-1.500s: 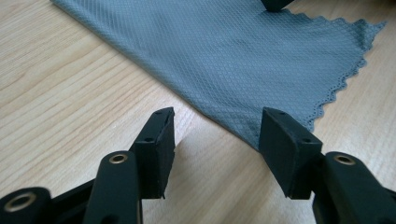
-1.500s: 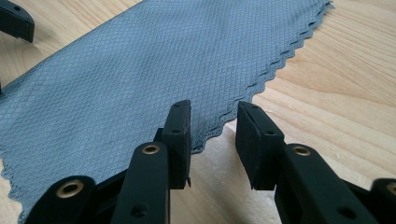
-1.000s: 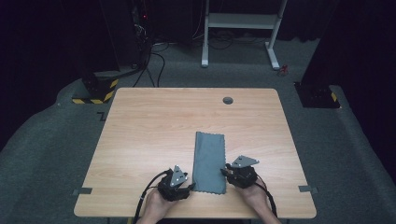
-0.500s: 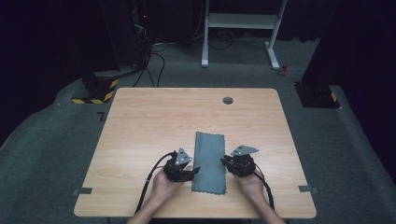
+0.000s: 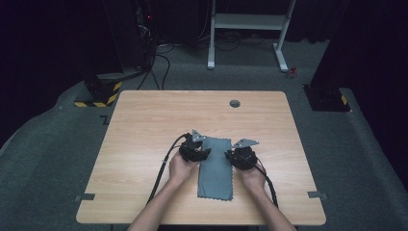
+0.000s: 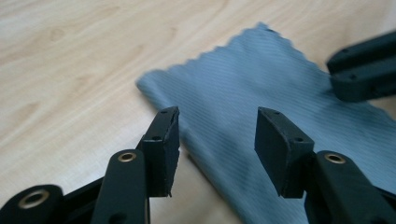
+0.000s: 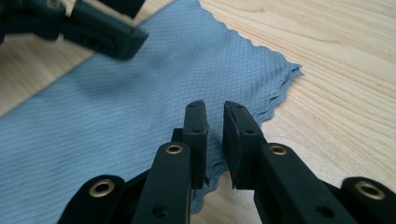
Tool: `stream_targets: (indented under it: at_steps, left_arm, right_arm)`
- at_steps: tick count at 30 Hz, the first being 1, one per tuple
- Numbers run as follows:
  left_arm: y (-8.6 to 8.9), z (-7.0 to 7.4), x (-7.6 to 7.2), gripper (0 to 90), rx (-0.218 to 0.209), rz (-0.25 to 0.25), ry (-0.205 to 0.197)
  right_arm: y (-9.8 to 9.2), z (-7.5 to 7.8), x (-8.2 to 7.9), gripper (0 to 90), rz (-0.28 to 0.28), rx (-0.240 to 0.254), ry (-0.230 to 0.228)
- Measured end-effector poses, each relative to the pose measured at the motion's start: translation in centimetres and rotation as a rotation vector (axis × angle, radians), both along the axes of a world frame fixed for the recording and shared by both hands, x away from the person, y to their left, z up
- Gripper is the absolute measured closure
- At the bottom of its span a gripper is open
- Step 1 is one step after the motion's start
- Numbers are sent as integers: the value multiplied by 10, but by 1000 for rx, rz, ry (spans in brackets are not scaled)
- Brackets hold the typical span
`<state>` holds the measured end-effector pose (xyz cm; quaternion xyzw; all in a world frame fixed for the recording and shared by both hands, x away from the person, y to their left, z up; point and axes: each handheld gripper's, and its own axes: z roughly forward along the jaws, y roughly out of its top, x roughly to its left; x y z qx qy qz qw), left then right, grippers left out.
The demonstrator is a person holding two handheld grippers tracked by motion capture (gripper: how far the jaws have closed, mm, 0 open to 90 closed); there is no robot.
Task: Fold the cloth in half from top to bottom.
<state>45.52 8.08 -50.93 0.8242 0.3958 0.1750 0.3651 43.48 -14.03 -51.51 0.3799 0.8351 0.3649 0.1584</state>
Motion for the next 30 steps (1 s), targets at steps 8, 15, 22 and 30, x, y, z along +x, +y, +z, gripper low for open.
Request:
stream_targets:
  at_steps: [8,15,22,30]
  left_arm:
    - [4,-6,23,527,47,61,31]
    - [4,-5,35,525,39,84,60]
    - [5,-4,43,501,37,102,74]
    - [-3,-3,48,522,41,115,87]
  right_arm:
    - [-4,-2,18,783,-64,-23,20]
    - [-1,0,33,726,-123,-20,42]
    - [0,1,53,685,-189,-12,72]
    - [-1,0,57,735,-197,-8,63]
